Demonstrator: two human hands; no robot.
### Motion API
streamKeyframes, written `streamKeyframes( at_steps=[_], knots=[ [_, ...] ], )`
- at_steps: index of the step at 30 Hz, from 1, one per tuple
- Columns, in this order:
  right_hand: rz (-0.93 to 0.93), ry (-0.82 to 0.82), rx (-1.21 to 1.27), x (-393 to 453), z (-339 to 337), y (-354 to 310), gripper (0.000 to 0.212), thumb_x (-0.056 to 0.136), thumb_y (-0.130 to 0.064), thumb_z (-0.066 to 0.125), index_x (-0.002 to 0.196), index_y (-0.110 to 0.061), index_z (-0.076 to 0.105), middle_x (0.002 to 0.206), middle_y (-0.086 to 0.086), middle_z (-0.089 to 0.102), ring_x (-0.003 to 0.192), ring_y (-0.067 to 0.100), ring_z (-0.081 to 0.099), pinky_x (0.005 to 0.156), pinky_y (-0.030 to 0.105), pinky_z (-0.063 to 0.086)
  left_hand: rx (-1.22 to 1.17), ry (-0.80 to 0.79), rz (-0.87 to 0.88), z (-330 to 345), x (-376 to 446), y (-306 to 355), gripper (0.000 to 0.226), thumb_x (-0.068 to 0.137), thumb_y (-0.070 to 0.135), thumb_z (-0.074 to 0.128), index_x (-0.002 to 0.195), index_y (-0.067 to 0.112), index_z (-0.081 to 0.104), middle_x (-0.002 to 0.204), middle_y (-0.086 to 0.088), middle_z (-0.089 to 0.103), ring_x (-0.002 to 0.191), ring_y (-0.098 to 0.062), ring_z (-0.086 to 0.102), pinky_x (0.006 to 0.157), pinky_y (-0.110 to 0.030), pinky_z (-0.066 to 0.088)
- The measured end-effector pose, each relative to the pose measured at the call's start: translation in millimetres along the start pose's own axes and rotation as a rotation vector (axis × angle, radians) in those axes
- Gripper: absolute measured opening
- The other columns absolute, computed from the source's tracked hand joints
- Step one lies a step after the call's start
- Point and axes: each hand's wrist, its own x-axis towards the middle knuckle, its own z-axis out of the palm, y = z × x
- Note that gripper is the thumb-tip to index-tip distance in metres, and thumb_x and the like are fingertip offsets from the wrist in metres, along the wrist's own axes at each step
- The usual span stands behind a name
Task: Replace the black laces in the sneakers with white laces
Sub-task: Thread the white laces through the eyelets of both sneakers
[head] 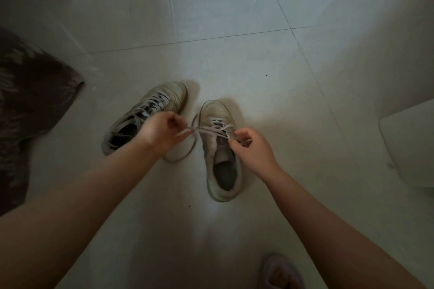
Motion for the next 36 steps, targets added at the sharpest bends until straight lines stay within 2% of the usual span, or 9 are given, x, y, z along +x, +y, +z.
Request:
streamKeyframes(
  at_steps=[2,6,10,14,19,22,26,31,36],
  knots=[
    [-0.003,-0.002,-0.015,0,2,-1,0.019,0.081,-0.032,0.068,0.097,-0.025,0.06,0.093,-0.004,0.061,0.077,0.01,0.055,0.079,0.033,0.05,0.186,0.107,0.031,-15,5,5,0.032,0.097,0.008,0.031,0.066,0.013,0.039,0.057,-0.005,0.045,0.046,-0.012,0.046,0.059,-0.028,0.042],
    [-0.035,-0.018,-0.081,-1,6,-5,0.021,0.081,-0.035,0.069,0.097,-0.025,0.061,0.097,-0.004,0.061,0.081,0.01,0.058,0.081,0.033,0.05,1.484,-0.009,0.397,-10,-9,-22,0.022,0.1,0.025,0.038,0.085,0.012,0.047,0.08,-0.013,0.055,0.075,-0.029,0.055,0.065,-0.03,0.038],
    [-0.035,-0.023,-0.156,-3,7,-8,0.017,0.081,-0.038,0.065,0.095,-0.03,0.06,0.101,-0.002,0.058,0.087,0.015,0.06,0.083,0.036,0.051,1.897,-0.084,0.725,7,-29,-33,0.033,0.098,0.049,0.035,0.102,0.024,0.055,0.091,-0.003,0.064,0.085,-0.026,0.062,0.063,-0.03,0.041],
    [-0.046,0.053,-0.239,-9,7,-11,0.02,0.084,-0.038,0.06,0.099,-0.025,0.06,0.101,-0.006,0.049,0.088,0.016,0.056,0.074,0.029,0.043,2.026,-0.034,0.723,-5,-30,-20,0.033,0.098,0.041,0.036,0.089,0.02,0.06,0.082,0.0,0.062,0.071,-0.022,0.056,0.056,-0.026,0.034],
    [-0.044,0.134,-0.263,-10,8,-12,0.023,0.084,-0.034,0.06,0.103,-0.022,0.06,0.101,-0.008,0.04,0.097,0.017,0.052,0.072,0.026,0.034,2.303,-0.082,0.039,-60,-24,-29,0.033,0.094,0.039,0.042,0.108,0.018,0.063,0.115,-0.004,0.062,0.105,-0.022,0.06,0.08,-0.031,0.047],
    [-0.065,0.131,-0.276,-12,12,-11,0.023,0.084,-0.034,0.06,0.104,-0.023,0.061,0.104,-0.007,0.045,0.102,0.015,0.05,0.072,0.027,0.036,2.304,-0.084,-0.099,-81,-26,-35,0.036,0.094,0.042,0.04,0.112,0.019,0.062,0.122,-0.004,0.059,0.112,-0.021,0.057,0.089,-0.032,0.045],
    [-0.072,0.099,-0.176,-12,18,-7,0.025,0.081,-0.031,0.063,0.103,-0.02,0.063,0.103,-0.006,0.045,0.097,0.02,0.057,0.084,0.034,0.048,2.155,-0.086,0.182,-60,-25,-29,0.034,0.092,0.054,0.041,0.087,0.025,0.057,0.105,-0.002,0.063,0.1,-0.022,0.059,0.085,-0.033,0.043],
    [-0.076,0.115,-0.17,-12,20,-6,0.025,0.083,-0.033,0.062,0.103,-0.019,0.061,0.101,-0.007,0.042,0.094,0.019,0.058,0.083,0.034,0.048,1.656,-0.052,0.831,-5,-27,-43,0.024,0.091,0.043,0.051,0.102,0.025,0.063,0.102,0.004,0.061,0.099,-0.017,0.053,0.079,-0.029,0.039],
    [-0.061,0.109,-0.156,-12,19,-7,0.035,0.082,-0.034,0.061,0.113,-0.019,0.055,0.108,-0.005,0.039,0.094,0.02,0.057,0.082,0.035,0.049,1.735,-0.004,0.744,14,-18,-49,0.024,0.097,0.034,0.044,0.108,0.017,0.057,0.115,-0.004,0.053,0.11,-0.022,0.047,0.086,-0.034,0.037]
  ],
)
